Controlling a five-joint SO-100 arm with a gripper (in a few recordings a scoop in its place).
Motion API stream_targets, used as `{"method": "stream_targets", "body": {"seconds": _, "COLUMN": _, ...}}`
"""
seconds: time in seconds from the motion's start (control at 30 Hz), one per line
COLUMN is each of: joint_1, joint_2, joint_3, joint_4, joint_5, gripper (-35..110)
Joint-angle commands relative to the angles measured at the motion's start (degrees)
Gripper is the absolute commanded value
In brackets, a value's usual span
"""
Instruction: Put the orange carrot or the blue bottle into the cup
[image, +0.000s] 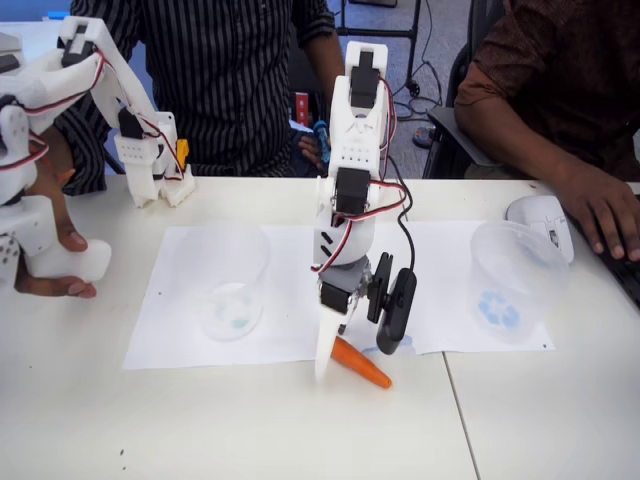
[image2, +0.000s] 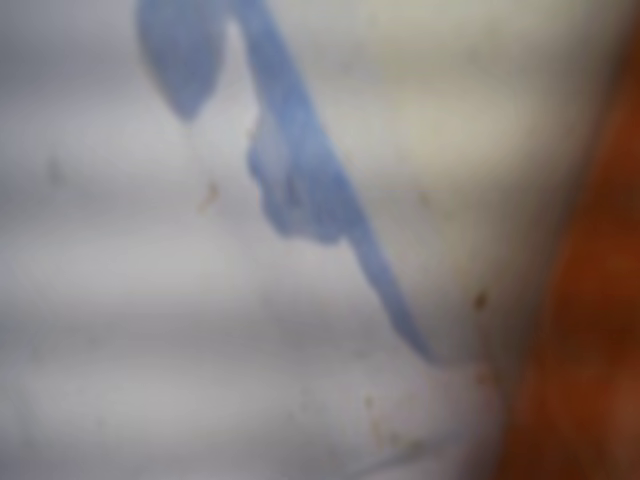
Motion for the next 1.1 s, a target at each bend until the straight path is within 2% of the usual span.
{"method": "stream_targets", "body": {"seconds": 0.0, "joint_1": 1.3, "joint_2": 3.3, "joint_3": -4.4, "joint_4": 0.0, "joint_5": 0.1, "gripper": 48}}
{"method": "stream_targets", "body": {"seconds": 1.07, "joint_1": 3.5, "joint_2": 3.3, "joint_3": -4.7, "joint_4": -0.1, "joint_5": 0.1, "gripper": 48}}
